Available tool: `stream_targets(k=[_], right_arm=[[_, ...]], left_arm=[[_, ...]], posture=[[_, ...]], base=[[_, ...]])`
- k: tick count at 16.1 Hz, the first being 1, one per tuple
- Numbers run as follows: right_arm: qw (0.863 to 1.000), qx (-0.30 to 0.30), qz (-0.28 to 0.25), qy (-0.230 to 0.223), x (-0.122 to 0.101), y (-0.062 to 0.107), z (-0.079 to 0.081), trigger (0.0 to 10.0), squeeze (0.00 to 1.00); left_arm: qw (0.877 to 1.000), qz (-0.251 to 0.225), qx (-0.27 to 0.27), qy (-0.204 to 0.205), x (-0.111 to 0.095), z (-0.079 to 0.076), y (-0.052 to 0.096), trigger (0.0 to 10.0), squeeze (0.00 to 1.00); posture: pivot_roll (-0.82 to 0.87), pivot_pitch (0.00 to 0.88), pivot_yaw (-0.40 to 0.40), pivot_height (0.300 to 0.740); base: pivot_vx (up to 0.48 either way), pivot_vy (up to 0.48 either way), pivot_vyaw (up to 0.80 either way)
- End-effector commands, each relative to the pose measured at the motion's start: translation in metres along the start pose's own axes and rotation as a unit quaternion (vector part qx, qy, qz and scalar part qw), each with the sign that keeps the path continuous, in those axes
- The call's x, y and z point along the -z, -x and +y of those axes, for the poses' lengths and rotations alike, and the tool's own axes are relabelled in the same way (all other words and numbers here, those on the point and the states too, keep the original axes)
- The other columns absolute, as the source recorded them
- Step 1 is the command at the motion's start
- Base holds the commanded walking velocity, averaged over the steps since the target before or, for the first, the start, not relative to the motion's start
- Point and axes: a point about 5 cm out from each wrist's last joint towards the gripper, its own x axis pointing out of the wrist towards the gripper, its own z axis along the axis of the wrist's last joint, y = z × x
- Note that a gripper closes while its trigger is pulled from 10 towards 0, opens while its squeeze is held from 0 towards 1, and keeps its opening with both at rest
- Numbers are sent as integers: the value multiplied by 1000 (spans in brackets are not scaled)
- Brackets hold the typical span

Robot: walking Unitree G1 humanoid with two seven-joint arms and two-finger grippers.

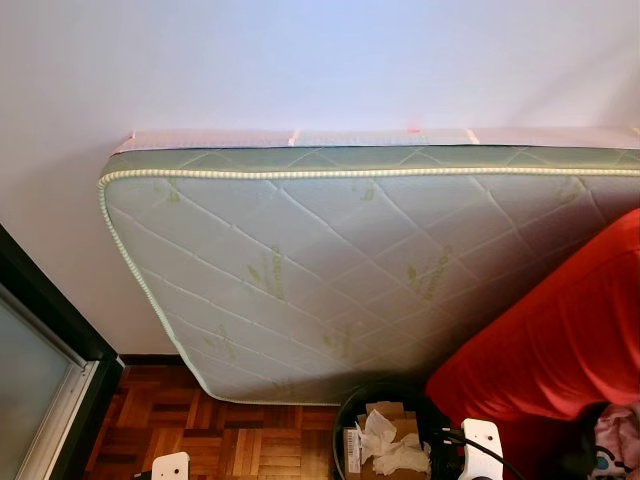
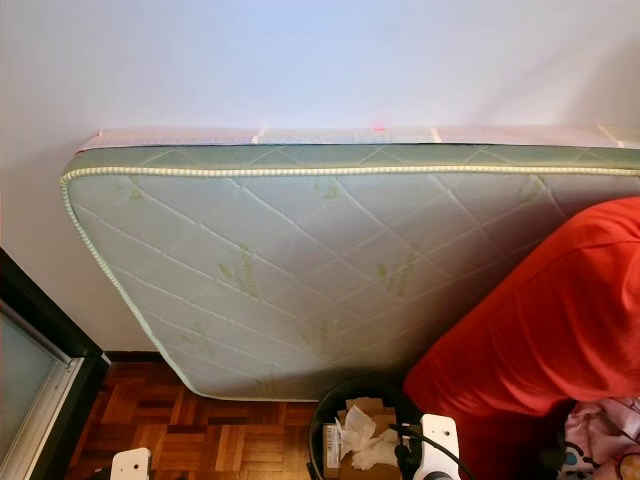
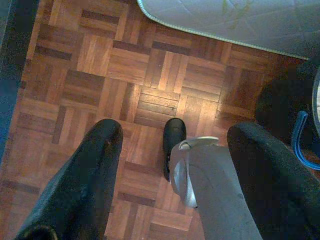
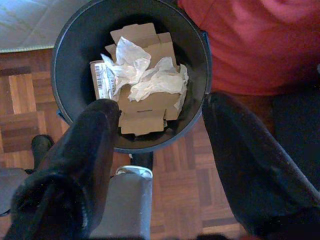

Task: Clean up the room

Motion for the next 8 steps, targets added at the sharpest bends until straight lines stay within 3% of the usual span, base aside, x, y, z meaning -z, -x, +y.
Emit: stream_targets(k=[1, 8], right_arm=[[1000, 1, 1, 5, 1, 1, -2, 10000, 0], [1000, 1, 1, 5, 1, 1, -2, 10000, 0]], left_arm=[[1000, 12, 2, 0, 6, -2, 1, 10000, 0], [1000, 18, 1, 1, 8, -1, 2, 10000, 0]], posture=[[54, 87, -30, 740], [55, 92, -31, 740]], base=[[0, 0, 0], [0, 0, 0]])
